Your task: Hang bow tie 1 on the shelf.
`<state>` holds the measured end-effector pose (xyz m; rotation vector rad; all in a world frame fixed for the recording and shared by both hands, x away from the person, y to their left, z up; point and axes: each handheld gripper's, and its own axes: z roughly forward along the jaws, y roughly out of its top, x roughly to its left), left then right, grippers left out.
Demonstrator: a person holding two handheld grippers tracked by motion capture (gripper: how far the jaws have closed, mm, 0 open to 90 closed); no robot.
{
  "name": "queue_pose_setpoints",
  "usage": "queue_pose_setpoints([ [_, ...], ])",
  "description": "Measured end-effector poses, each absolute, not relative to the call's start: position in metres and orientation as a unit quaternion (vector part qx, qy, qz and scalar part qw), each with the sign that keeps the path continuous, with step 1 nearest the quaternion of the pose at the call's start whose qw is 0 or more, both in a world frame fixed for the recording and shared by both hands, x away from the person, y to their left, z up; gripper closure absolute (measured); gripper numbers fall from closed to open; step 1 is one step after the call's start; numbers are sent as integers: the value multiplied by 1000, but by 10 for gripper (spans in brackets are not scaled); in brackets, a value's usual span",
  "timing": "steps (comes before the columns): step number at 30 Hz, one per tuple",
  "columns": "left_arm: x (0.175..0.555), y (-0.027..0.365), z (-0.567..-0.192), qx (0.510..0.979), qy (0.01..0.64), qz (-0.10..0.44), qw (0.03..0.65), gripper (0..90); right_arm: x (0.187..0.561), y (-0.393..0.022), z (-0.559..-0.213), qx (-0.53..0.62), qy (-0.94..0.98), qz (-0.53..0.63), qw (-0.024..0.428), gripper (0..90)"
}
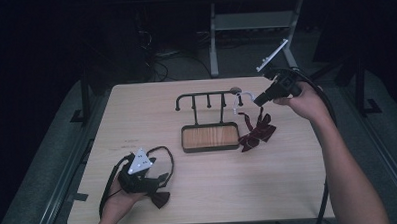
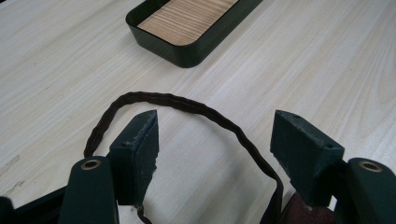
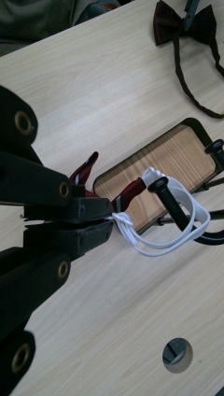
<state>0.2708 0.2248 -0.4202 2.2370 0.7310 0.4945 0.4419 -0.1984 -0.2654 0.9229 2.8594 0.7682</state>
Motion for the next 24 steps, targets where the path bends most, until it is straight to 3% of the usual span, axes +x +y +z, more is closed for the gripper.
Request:
queue_pose_setpoints([
  [24, 271, 224, -421, 868, 283, 191, 360, 330, 445, -199, -273, 304, 920, 247, 18, 842],
])
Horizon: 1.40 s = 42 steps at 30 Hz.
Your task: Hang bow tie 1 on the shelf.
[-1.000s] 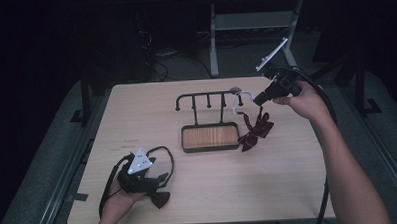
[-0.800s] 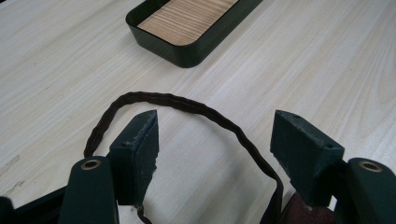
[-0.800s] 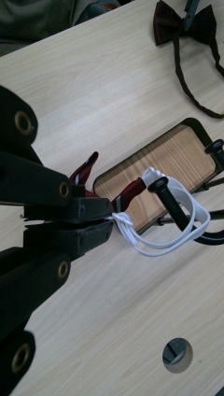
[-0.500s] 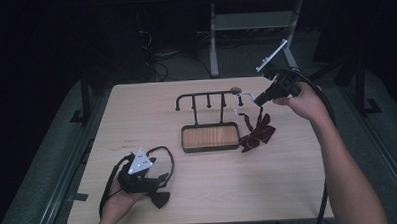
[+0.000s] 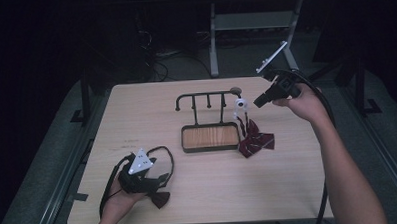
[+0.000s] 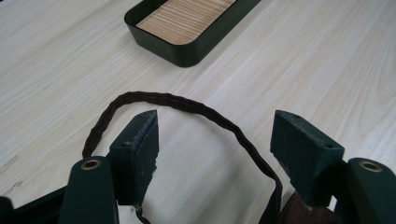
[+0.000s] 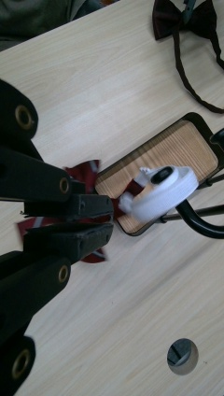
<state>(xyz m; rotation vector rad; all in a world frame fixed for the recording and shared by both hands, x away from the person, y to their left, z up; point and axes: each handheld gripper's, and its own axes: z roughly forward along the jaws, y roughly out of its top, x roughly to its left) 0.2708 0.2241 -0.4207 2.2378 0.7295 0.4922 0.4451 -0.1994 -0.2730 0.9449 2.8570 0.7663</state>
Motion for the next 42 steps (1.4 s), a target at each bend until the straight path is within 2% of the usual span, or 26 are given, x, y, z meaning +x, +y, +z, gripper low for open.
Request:
queue_pose_setpoints([
  [42, 272, 222, -424, 869, 289, 186, 357, 329, 411, -215, -318, 280, 916, 286, -28, 661],
])
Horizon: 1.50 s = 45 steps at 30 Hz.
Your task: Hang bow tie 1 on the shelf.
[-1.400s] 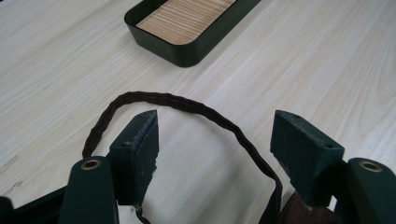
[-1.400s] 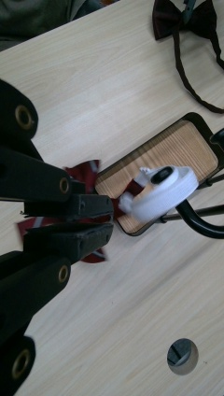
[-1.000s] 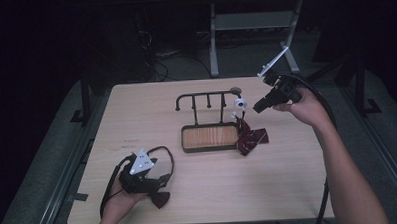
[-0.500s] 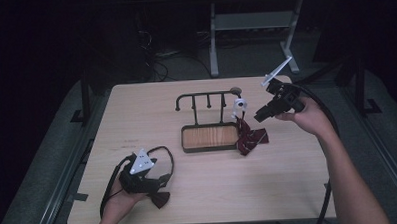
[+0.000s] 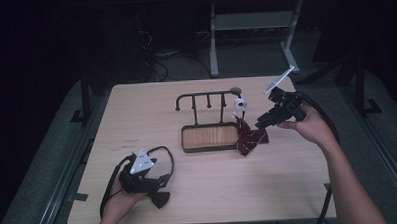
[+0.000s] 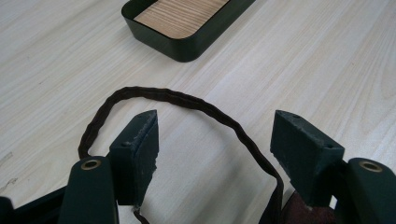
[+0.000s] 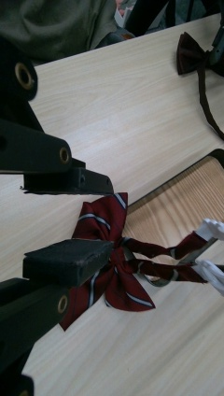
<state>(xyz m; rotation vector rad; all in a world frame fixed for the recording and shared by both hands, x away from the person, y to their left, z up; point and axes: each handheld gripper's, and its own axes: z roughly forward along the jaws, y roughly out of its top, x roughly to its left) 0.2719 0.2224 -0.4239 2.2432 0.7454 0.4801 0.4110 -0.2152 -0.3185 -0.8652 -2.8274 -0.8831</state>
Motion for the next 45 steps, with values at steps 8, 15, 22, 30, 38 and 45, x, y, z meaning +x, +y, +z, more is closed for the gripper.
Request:
queue_pose_setpoints([
  [8, 272, 223, -424, 870, 290, 186, 353, 329, 402, -220, -333, -280, -913, -295, 35, 627],
  [15, 273, 223, -425, 870, 291, 186, 352, 329, 396, -226, -346, -284, -909, -302, 40, 606],
  [22, 273, 222, -425, 869, 291, 187, 353, 329, 392, -230, -353, -289, -907, -304, 41, 574],
  [30, 273, 223, -425, 869, 292, 187, 353, 329, 384, -232, -363, -289, -906, -306, 41, 560],
  [38, 273, 222, -426, 868, 295, 185, 353, 329, 377, -236, -375, -293, -904, -307, 44, 546],
  [45, 273, 223, -426, 870, 295, 184, 350, 329, 372, -237, -381, -295, -903, -309, 41, 512],
])
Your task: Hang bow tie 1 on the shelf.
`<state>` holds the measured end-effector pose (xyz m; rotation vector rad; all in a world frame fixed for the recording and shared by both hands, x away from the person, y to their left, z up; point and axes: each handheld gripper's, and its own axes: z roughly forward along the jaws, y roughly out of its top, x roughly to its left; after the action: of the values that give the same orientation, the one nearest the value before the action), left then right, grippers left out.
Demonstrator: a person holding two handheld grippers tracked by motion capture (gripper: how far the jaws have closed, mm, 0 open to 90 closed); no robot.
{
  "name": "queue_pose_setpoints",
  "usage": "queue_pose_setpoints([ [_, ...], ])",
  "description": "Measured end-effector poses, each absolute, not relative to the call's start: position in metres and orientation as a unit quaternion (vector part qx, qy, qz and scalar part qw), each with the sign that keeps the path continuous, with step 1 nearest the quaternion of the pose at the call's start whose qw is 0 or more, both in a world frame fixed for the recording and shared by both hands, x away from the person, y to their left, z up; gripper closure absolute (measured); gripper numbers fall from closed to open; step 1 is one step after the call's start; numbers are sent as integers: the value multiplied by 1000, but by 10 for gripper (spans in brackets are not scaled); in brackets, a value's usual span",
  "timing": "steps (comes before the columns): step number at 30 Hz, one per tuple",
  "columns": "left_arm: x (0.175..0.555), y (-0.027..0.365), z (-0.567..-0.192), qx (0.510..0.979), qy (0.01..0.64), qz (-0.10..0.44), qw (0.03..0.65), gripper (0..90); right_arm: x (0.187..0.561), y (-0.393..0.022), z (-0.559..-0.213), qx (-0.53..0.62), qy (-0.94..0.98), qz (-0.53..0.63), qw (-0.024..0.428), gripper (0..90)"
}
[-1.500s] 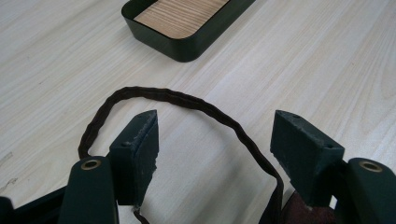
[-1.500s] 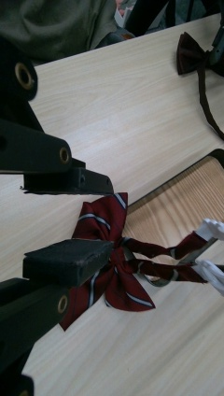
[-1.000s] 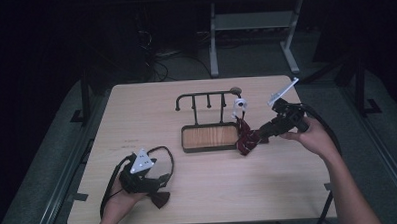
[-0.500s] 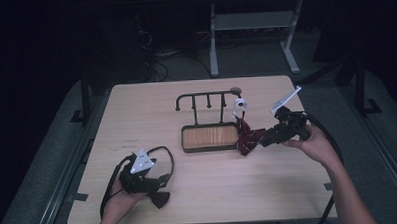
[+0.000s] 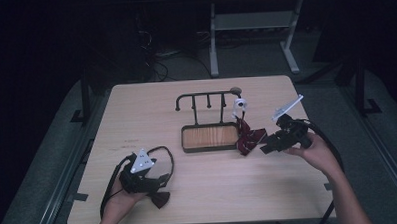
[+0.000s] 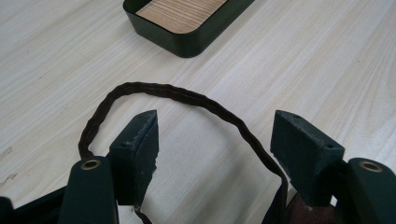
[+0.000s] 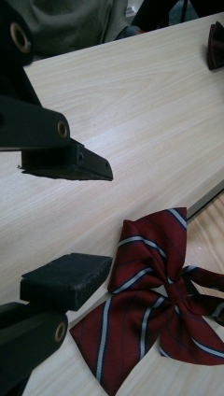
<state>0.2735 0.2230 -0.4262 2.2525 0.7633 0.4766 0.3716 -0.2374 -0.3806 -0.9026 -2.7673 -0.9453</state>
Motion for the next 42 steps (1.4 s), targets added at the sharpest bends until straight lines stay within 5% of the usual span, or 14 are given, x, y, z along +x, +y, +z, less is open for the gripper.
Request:
queue_pose_setpoints([
  [42, 276, 225, -427, 871, 297, 181, 347, 328, 333, -240, -412, -292, -904, -310, 29, 457],
])
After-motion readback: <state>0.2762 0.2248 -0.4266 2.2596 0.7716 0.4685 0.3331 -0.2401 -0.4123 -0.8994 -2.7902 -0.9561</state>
